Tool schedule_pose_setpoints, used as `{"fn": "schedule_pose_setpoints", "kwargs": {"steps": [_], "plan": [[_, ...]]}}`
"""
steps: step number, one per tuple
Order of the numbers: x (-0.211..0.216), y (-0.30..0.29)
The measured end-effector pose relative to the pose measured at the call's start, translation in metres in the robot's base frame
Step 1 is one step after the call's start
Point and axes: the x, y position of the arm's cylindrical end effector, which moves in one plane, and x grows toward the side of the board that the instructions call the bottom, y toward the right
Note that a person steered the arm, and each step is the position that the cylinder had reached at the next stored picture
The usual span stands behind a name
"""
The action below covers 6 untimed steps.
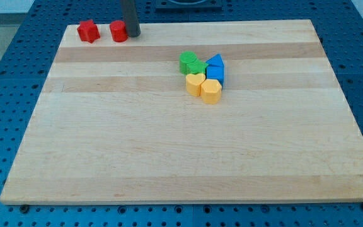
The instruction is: Point at the green star
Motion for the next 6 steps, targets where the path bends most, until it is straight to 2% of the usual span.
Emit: {"fn": "schedule_pose_setpoints", "kwargs": {"steps": [2, 3, 4, 6], "plan": [[0.000, -0.013], [0.004, 0.008], [0.030, 0.027], [0.115, 0.028]]}}
